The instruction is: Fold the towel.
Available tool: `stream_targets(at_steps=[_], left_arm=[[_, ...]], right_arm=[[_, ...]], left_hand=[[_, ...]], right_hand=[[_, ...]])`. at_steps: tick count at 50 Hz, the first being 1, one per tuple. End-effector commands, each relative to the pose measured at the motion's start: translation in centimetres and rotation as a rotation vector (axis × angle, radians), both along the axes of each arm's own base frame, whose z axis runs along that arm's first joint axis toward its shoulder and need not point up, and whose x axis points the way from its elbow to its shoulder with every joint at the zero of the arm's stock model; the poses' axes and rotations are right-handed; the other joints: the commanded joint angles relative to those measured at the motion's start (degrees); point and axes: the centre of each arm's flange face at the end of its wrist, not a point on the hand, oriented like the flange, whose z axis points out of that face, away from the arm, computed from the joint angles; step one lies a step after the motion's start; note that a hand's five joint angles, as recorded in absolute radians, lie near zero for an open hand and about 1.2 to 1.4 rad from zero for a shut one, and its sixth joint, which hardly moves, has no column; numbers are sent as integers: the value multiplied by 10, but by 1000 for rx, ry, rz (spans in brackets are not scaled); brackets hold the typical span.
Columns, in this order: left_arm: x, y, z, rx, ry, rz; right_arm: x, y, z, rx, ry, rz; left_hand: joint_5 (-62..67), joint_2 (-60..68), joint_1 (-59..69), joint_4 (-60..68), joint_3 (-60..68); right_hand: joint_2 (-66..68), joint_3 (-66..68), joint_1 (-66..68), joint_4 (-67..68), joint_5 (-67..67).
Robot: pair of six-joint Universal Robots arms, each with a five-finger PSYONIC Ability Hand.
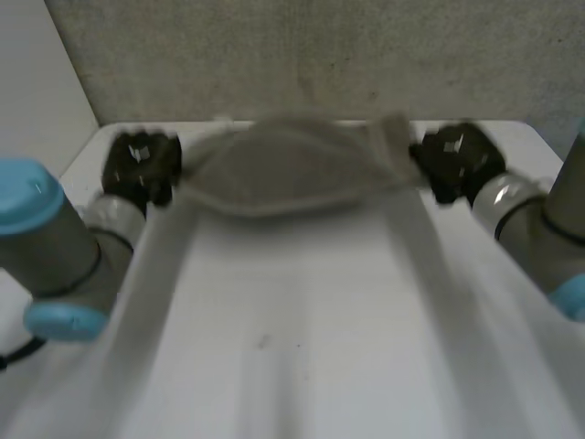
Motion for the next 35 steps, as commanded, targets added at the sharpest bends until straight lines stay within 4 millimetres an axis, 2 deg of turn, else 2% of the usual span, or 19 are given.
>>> stream_targets(at_steps=[1, 6, 12, 14, 17, 19, 23, 28, 31, 32, 34, 35], left_arm=[[10, 28, -67, 159, -213, -18], [15, 44, -80, 204, -267, -29], [17, 51, -64, 154, -246, -32], [16, 49, -60, 125, -234, -27], [14, 44, -55, 60, -210, -21], [13, 38, -53, 5, -189, -15], [11, 35, -55, -17, -179, -15], [10, 34, -62, 0, -170, -18], [9, 35, -66, 16, -160, -29], [9, 35, -66, 16, -160, -29], [7, 37, -68, 21, -156, -63], [7, 37, -68, 21, -156, -63]], right_arm=[[-12, 20, -51, 151, 89, -11], [-20, 36, -60, 196, 112, -21], [-46, 44, -56, 210, 93, -85], [-50, 45, -55, 207, 85, -98], [-54, 46, -54, 195, 55, -118], [-62, 44, -48, 179, 17, -151], [-70, 39, -40, 169, -20, -177], [-69, 38, -39, 186, -67, -156], [-70, 38, -40, 198, -80, -148], [-70, 38, -40, 198, -80, -148], [-70, 37, -41, 202, -82, -151], [-70, 37, -41, 202, -82, -151]], left_hand=[[111, 102, 110, 102, 103], [111, 102, 110, 102, 103], [111, 102, 110, 102, 103], [111, 102, 110, 102, 103], [46, 37, 45, 37, 37], [29, 20, 28, 20, 21], [26, 17, 25, 17, 17], [5, -3, 5, -3, -3], [-115, -124, -116, -124, -124], [-116, -125, -117, -124, -124], [-223, -232, -224, -232, -231], [-223, -232, -224, -232, -232]], right_hand=[[31, 35, 37, 34, 21], [31, 35, 37, 34, 21], [31, 35, 37, 34, 21], [31, 35, 37, 34, 21], [31, 35, 37, 34, 21], [31, 35, 37, 34, 21], [31, 35, 37, 34, 21], [31, 35, 37, 34, 21], [31, 35, 37, 34, 21], [31, 35, 37, 34, 21], [31, 35, 37, 34, 21], [31, 35, 37, 34, 21]])
